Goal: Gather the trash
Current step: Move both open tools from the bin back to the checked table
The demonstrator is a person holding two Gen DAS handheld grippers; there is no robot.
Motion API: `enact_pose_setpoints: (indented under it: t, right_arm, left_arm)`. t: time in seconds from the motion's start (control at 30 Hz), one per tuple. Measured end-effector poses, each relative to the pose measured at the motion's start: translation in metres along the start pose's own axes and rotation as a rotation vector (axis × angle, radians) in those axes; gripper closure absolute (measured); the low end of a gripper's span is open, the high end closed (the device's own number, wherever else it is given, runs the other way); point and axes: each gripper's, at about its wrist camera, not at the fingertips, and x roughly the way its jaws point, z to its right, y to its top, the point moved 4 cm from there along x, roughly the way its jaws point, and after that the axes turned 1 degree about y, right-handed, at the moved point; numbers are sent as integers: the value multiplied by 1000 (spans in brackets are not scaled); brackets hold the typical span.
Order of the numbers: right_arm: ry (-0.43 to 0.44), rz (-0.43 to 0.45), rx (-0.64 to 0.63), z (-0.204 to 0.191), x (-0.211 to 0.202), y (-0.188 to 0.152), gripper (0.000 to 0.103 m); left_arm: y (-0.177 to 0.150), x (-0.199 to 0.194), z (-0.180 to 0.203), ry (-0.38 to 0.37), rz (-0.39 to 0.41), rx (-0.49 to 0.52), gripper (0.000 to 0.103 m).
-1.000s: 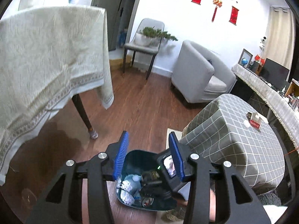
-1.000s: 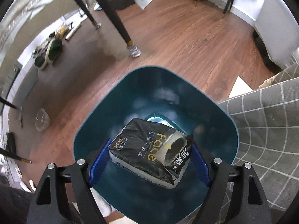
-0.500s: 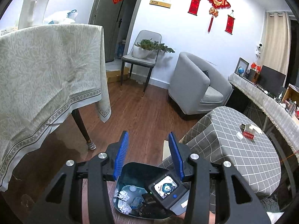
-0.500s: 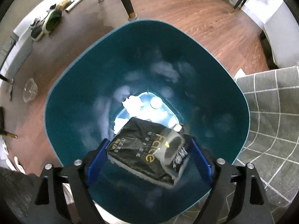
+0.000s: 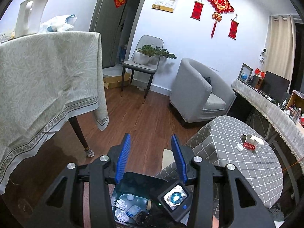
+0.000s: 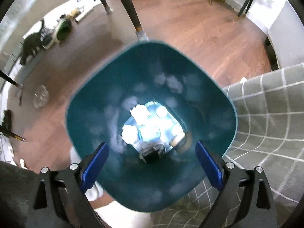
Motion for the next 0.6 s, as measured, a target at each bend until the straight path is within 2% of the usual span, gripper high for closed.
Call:
enact_pose_setpoints:
  t: [0.17,0.37,0.5,0.6]
  right_arm:
    - [46,134,32,3,-50,14,10]
    - [20,305,32,10,-120,26,10]
    - [-29,363,43,22,-151,25,10]
    - [-51,393,59,34,-172,22,19]
  left_arm:
    - [4,2,11,6,14,18,57]
    - [8,7,23,13,32,35,53]
    - [10,11,33,15,38,44,51]
    - [11,15,40,12,40,48,48]
